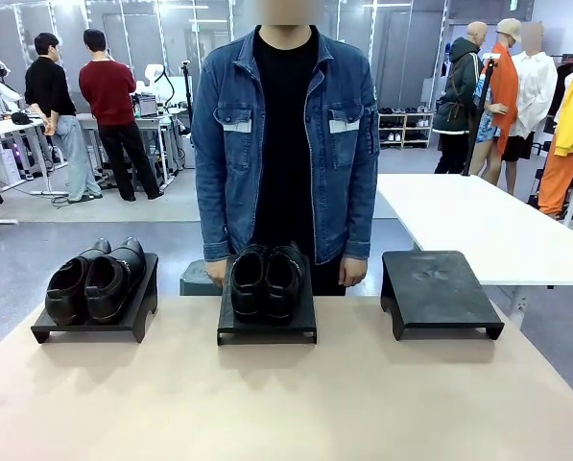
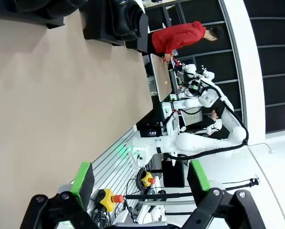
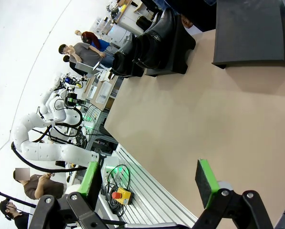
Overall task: Place the shoes on the stand as instructed by the person.
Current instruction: Pick up another pair of Shoes and place it on the Shoes Stand indicated by the person.
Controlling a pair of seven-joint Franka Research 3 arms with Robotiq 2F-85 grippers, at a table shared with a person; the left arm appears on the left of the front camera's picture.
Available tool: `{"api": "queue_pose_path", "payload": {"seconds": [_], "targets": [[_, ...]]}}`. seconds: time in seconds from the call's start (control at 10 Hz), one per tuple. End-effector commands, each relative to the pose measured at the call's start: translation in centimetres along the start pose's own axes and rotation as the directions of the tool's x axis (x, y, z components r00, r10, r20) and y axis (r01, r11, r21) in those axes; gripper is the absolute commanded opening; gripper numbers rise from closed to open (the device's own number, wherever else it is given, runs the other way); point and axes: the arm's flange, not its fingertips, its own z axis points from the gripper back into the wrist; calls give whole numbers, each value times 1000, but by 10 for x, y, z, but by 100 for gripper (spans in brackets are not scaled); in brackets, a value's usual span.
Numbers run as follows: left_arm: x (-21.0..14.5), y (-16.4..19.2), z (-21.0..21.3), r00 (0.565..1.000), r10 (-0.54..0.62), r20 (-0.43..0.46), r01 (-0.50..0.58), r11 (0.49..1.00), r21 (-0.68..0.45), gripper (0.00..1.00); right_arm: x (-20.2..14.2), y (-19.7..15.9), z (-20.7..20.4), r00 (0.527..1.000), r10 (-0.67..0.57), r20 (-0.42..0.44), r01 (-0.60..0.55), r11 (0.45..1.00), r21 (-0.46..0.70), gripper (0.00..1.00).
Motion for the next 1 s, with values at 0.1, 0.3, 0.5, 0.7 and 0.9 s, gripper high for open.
{"api": "queue_pose_path", "payload": {"seconds": [0.1,0.3,0.5,0.7,0.9], "targets": [[-2,-4,-2,999,-31,5,31,999,-19,100,0,1,2,1000,8,10,-8,1000,9,100],[-2,-4,-2,999,-31,5,31,999,-19,100,0,1,2,1000,8,10,-8,1000,9,100],[-2,-4,-2,999,-31,5,31,999,-19,100,0,1,2,1000,8,10,-8,1000,9,100],[-2,-4,-2,999,-31,5,31,999,-19,100,0,1,2,1000,8,10,-8,1000,9,100],[-2,-4,-2,999,-31,5,31,999,-19,100,0,1,2,1000,8,10,-8,1000,9,100]]}}
